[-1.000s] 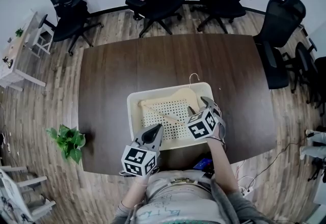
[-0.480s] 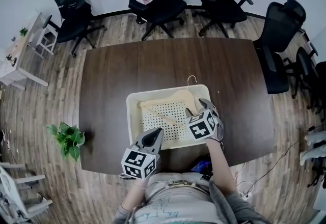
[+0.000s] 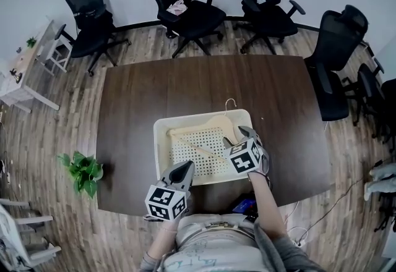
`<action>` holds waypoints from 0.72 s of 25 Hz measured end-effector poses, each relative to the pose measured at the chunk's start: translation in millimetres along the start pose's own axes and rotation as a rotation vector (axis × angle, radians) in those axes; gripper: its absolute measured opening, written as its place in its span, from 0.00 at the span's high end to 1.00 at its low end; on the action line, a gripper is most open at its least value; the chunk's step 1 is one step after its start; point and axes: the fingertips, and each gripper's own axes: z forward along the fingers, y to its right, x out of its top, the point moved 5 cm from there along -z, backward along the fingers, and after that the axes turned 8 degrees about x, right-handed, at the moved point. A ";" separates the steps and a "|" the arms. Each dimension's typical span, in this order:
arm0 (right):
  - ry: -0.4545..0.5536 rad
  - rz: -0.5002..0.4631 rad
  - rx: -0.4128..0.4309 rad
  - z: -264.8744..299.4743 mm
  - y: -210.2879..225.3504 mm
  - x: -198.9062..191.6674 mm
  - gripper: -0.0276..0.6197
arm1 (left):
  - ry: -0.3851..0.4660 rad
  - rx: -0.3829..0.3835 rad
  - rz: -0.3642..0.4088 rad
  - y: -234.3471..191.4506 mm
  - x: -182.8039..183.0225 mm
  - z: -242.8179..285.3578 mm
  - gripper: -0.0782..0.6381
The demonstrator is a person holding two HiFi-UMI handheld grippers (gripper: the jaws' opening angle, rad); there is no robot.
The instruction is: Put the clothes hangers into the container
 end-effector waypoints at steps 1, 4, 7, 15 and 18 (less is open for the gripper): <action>0.004 0.000 0.003 -0.4 -0.2 0.0 0.55 | 0.004 0.001 0.000 0.2 0.6 -0.3 0.88; 0.009 0.001 0.014 -2.0 -1.9 -2.2 0.56 | 0.012 0.003 -0.001 1.9 0.7 -1.5 0.87; 0.029 -0.011 0.028 -4.3 -0.6 -1.7 0.56 | 0.019 0.001 -0.004 4.4 2.6 -1.2 0.88; 0.069 0.022 0.064 -15.6 2.6 -4.2 0.64 | 0.023 -0.004 -0.002 8.8 4.4 0.4 0.88; 0.083 0.041 0.063 -21.5 3.4 -5.8 0.68 | 0.023 -0.007 0.003 11.1 4.9 0.3 0.88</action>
